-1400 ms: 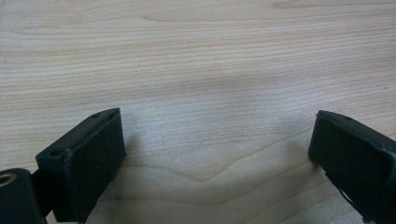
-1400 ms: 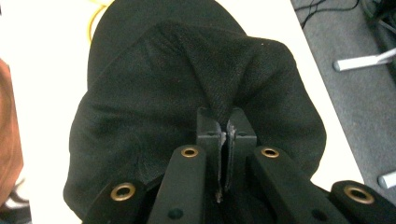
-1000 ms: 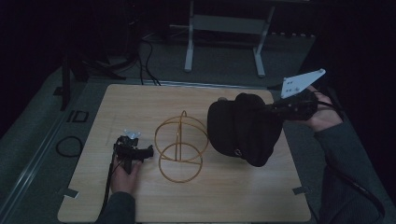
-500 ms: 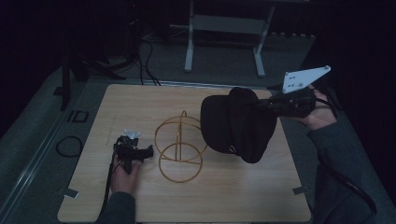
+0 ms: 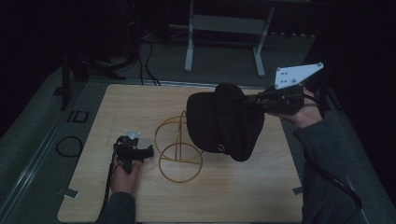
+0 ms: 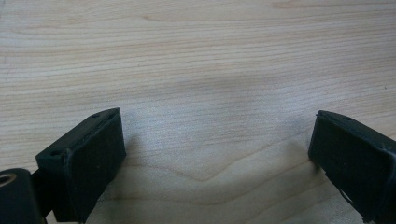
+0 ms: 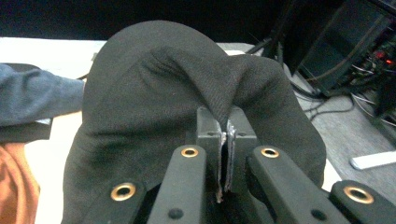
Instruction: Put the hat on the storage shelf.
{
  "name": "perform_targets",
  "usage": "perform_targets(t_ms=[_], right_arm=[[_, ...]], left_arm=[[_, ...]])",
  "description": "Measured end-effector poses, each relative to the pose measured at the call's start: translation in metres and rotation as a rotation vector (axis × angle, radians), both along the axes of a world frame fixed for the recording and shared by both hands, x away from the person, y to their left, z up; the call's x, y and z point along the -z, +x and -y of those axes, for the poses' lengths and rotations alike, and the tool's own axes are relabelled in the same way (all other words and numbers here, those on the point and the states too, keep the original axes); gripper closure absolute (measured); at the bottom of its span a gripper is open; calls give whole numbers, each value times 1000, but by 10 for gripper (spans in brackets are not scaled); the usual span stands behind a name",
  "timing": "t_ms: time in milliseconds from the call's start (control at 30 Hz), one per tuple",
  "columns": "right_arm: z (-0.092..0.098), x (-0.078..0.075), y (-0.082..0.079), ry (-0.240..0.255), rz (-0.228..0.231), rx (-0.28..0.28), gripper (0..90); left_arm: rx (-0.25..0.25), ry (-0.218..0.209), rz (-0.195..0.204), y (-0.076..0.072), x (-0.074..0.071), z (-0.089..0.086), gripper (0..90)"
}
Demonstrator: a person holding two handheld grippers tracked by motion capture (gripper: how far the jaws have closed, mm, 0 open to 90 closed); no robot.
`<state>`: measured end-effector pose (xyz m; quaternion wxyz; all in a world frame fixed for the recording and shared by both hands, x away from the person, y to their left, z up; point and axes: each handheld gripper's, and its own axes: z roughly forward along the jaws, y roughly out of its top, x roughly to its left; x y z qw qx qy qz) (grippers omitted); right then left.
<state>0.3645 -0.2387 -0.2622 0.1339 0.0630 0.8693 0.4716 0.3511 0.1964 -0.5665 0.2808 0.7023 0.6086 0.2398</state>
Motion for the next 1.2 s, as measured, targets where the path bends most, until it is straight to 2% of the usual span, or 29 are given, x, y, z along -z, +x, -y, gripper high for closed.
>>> perform_targets(t_ms=[467, 600, 900, 1033, 1133, 1200], right_arm=[[-38, -9, 1, 26, 6, -82, 868], [-59, -13, 0, 9, 10, -112, 868], [-87, -25, -3, -3, 26, -149, 868], [-102, -34, -5, -37, 36, -166, 867], [-108, -36, -5, -44, 38, -166, 867], [-121, -37, -7, -56, 37, -178, 867]], left_arm=[[-2, 1, 0, 0, 0, 0, 34], [-3, 0, 0, 0, 0, 0, 34], [-8, -1, 1, 0, 0, 1, 34], [-7, -1, 1, 0, 0, 1, 34], [-6, 0, 0, 0, 0, 1, 34], [-7, -1, 1, 0, 0, 1, 34]])
